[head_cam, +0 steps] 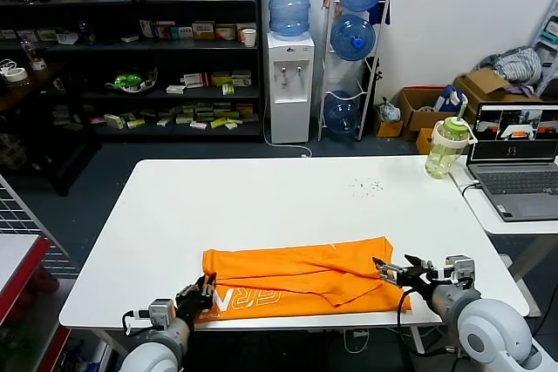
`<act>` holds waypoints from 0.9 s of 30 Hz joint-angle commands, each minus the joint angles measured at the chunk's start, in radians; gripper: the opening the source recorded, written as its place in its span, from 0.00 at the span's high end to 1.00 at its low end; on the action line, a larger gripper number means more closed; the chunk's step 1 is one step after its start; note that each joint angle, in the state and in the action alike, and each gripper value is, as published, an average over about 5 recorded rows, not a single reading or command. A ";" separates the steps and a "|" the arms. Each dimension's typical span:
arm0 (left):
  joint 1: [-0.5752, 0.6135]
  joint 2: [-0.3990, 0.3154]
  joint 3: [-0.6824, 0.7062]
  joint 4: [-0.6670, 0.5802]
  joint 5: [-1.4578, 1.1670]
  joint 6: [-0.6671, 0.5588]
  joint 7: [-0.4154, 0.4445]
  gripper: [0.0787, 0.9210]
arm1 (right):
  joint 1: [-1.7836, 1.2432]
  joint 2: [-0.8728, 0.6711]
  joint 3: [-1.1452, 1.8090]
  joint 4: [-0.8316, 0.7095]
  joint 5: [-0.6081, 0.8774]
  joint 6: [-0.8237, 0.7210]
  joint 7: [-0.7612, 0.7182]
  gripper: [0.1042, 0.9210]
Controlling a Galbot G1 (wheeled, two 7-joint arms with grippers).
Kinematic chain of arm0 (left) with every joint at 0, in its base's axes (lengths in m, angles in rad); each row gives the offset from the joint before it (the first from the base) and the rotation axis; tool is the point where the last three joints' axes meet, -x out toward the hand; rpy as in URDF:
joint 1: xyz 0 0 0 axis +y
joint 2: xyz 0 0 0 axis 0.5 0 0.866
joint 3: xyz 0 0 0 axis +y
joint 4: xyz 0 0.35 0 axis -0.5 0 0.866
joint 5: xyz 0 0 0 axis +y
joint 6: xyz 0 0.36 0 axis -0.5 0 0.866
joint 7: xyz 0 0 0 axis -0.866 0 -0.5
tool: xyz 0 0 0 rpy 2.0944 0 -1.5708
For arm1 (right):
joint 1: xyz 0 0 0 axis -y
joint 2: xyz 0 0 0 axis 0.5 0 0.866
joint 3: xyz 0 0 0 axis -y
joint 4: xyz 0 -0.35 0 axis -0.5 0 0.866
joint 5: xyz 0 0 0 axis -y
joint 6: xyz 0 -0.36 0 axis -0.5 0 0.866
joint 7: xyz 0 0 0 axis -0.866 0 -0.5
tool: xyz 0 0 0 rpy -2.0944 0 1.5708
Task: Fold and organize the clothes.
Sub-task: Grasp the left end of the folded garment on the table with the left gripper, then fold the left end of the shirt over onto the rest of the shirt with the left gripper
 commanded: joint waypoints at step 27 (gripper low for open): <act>0.215 0.456 -0.446 0.048 -0.098 -0.034 0.094 0.97 | 0.124 0.067 -0.070 -0.026 -0.081 0.063 -0.054 0.12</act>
